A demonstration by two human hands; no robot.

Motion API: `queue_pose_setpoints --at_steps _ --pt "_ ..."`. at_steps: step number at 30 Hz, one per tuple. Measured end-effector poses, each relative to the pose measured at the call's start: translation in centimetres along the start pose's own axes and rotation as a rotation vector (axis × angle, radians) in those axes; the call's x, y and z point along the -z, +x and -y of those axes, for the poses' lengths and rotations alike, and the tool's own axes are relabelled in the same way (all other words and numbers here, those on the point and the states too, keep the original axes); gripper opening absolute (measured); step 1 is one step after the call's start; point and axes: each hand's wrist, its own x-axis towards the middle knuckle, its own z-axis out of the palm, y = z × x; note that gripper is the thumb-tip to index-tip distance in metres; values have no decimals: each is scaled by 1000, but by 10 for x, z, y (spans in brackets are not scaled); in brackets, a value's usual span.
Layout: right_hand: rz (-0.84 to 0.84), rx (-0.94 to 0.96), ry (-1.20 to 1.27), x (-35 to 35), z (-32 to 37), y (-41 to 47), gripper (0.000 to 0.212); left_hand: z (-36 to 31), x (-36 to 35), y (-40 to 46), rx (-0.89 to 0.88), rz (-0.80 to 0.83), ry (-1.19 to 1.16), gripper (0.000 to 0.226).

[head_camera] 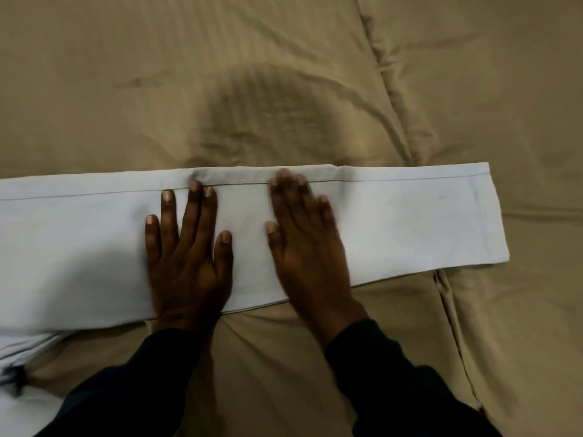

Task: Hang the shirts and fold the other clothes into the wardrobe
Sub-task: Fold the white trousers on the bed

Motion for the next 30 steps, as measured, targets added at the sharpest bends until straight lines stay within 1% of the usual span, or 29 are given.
queue_pose_setpoints --at_steps 2,5,6,9,12,13,14,17,18,20,21,22,23,24,25,27,29,30 --pt "-57 -103 -21 7 -28 -4 55 -1 0 0 2 -17 -10 59" --pt "-130 -417 -65 23 -89 -8 54 -1 0 -1 -2 -34 -27 59" --pt "-126 -479 -87 30 -109 -11 55 0 -1 -1 -5 -34 -25 59" --pt "-73 -512 -171 44 -138 -16 57 1 -3 -1 -5 -11 -13 60" --pt "-97 -582 -145 44 -109 -5 62 2 -4 -2 2 -4 -19 61" --pt "-120 -587 -109 40 -89 -1 62 3 -4 -2 1 2 -19 60" --pt "-144 -551 -58 35 -66 2 62 2 -3 -1 -5 5 -21 60" --pt "-154 -290 80 10 21 -1 54 1 7 4 0 26 -37 59" --pt "-148 -204 108 3 47 -6 52 1 11 5 -7 43 -81 58" --pt "-182 -90 161 -3 87 -8 45 8 25 5 -15 63 -311 52" --pt "-197 -70 186 -2 100 -3 42 18 36 8 -2 43 -446 47" --pt "-179 -74 213 0 111 5 40 38 47 10 27 -13 -516 42" --pt "-138 -105 247 3 117 16 39 59 57 14 75 -72 -499 39" --pt "-85 -149 290 4 117 28 39 82 65 19 133 -109 -423 39" --pt "-41 -183 320 4 118 41 39 107 75 26 185 -115 -345 40" --pt "37 -185 285 6 112 64 37 145 86 40 243 -6 -299 47" --pt "78 -206 265 17 101 80 26 163 88 52 311 161 -316 54" --pt "98 -226 236 22 94 85 22 169 89 57 341 210 -318 53"
